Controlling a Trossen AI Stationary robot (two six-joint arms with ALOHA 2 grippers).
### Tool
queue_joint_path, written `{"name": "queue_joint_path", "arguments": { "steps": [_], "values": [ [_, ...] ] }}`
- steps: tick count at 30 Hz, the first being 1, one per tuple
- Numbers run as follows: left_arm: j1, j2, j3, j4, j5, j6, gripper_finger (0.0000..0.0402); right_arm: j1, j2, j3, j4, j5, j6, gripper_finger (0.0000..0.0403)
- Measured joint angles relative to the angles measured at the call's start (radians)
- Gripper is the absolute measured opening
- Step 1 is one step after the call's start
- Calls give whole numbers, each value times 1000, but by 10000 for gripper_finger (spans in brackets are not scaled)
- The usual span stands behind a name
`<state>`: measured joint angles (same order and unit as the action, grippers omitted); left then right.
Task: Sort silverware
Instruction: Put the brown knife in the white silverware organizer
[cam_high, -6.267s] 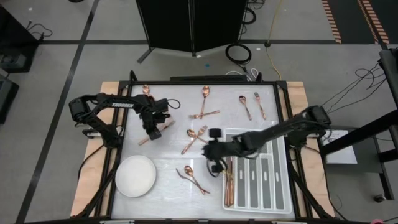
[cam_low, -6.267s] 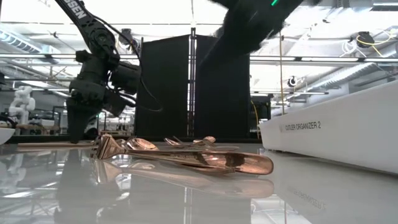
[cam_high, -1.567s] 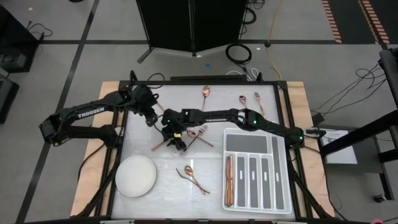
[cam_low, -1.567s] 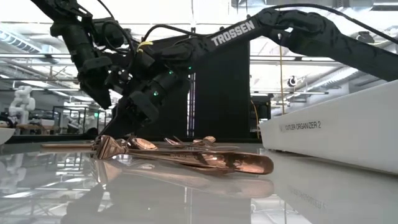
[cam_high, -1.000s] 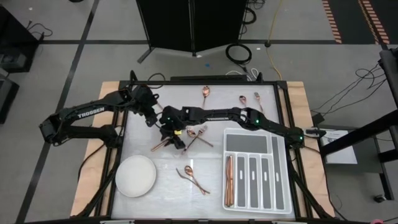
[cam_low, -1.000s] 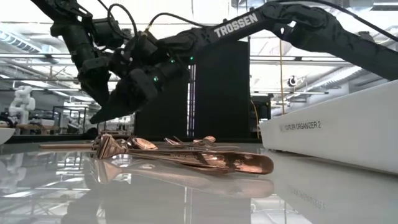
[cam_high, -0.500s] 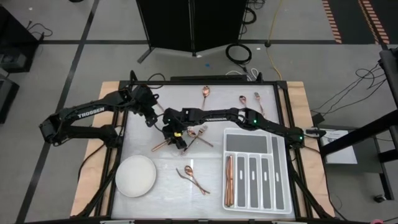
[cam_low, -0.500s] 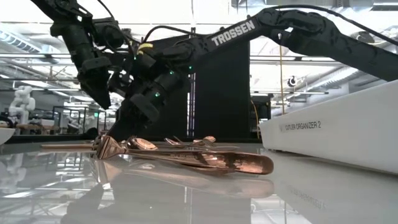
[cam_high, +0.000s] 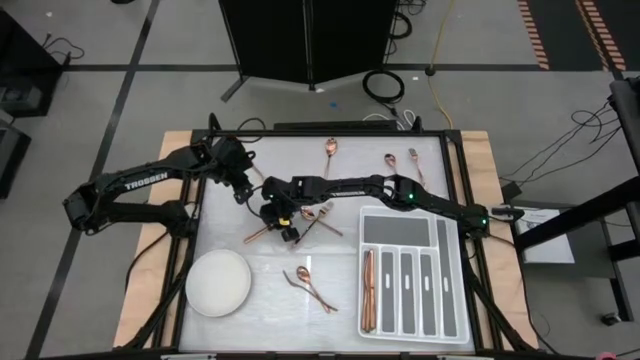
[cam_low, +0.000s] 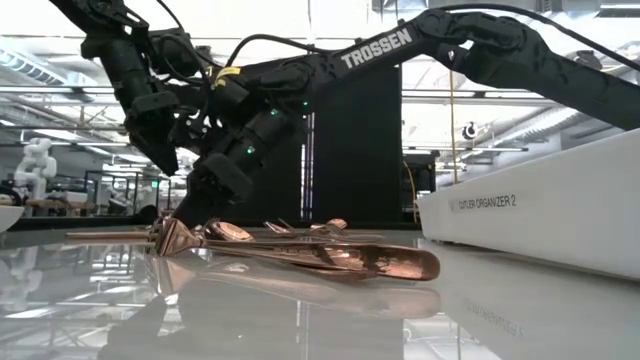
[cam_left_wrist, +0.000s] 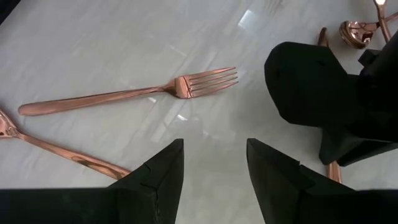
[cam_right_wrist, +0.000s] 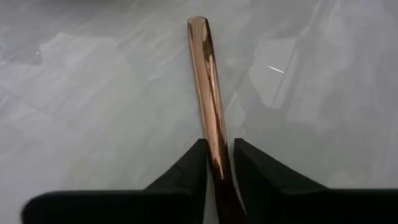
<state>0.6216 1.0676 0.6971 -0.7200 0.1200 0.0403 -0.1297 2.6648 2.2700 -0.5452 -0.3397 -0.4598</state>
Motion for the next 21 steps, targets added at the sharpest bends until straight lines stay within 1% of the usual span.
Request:
{"name": "queue_joint_path", "arguments": {
  "steps": [3, 7, 15, 21],
  "values": [
    [0, 0, 0, 2, 0, 9, 173, -1, 0, 0, 1, 2, 12, 42],
    [-2, -4, 0, -1, 1, 48, 173, 0, -4, -2, -1, 4, 26, 28],
    [-2, -56, 0, -15, 10, 49, 173, 1, -10, -3, 1, 5, 29, 27],
    [-2, -70, 0, -15, 11, 52, 173, 2, -17, -4, 31, 4, 40, 27]
  ]
}}
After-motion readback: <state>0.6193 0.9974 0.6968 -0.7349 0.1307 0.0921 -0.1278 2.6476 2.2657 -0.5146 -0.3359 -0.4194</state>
